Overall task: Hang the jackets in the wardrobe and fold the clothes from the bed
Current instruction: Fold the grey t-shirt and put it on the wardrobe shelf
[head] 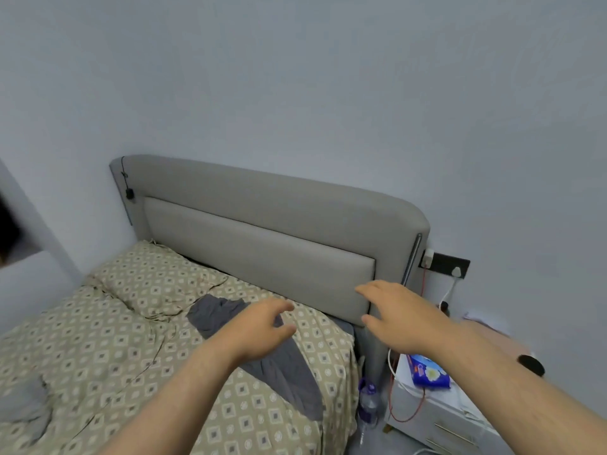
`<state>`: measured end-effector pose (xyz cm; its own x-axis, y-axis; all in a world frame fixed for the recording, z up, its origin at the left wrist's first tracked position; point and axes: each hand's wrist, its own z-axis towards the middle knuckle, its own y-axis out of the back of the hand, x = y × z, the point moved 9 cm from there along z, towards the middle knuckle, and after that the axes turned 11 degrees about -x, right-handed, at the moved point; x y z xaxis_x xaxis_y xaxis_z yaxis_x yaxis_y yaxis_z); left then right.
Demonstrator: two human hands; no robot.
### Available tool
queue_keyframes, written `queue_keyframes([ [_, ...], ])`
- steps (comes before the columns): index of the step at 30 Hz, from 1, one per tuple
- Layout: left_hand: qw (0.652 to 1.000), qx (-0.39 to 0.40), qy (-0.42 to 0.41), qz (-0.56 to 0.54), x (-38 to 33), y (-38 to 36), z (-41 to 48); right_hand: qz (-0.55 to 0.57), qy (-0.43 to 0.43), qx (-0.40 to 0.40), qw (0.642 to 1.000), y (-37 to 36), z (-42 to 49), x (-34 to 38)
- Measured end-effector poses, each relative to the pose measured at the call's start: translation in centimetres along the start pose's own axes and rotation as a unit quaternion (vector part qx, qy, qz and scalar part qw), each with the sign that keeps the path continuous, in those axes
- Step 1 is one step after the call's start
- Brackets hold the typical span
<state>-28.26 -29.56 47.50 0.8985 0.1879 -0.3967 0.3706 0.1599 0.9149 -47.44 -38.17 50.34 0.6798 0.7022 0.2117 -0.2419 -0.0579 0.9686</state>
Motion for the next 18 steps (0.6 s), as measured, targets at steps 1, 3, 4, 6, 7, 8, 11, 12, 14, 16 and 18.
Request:
queue_keyframes([
  [1,1.000,0.019,0.003,-0.003,0.2,-1.7,1.0,0.008,-0.013,0.012,1.000,-0.9,0.5,-1.4],
  [3,0.999,0.049,0.009,-0.009,0.8,-5.0,2.7,0.024,-0.036,0.034,0.998,-2.9,1.4,-3.9],
  [4,0.998,0.061,0.011,-0.013,1.1,-6.5,3.5,0.031,-0.044,0.042,0.998,-3.9,1.9,-4.9],
  [6,0.996,0.084,0.012,-0.019,1.6,-9.1,5.1,0.048,-0.061,0.054,0.996,-6.0,2.7,-6.3],
  [7,0.995,0.097,0.014,-0.020,2.0,-10.3,5.8,0.057,-0.073,0.062,0.994,-7.2,3.1,-6.8],
  [8,0.993,0.111,0.015,-0.019,2.5,-11.5,6.4,0.067,-0.088,0.073,0.991,-8.5,3.5,-7.4],
  [11,0.989,0.146,0.013,-0.008,4.7,-14.6,8.8,0.103,-0.119,0.082,0.984,-12.5,5.4,-8.2],
  [12,0.988,0.154,0.012,-0.002,5.7,-15.7,9.9,0.117,-0.132,0.081,0.981,-13.9,6.2,-8.4],
  [14,0.984,0.176,0.014,0.008,8.0,-18.2,12.1,0.151,-0.163,0.085,0.971,-17.4,7.6,-8.9],
  [16,0.979,0.203,0.006,0.019,10.4,-21.8,14.0,0.184,-0.194,0.092,0.959,-21.8,8.8,-9.5],
  [18,0.972,0.234,0.006,0.023,12.8,-26.2,15.0,0.213,-0.220,0.110,0.946,-26.8,9.5,-9.9],
])
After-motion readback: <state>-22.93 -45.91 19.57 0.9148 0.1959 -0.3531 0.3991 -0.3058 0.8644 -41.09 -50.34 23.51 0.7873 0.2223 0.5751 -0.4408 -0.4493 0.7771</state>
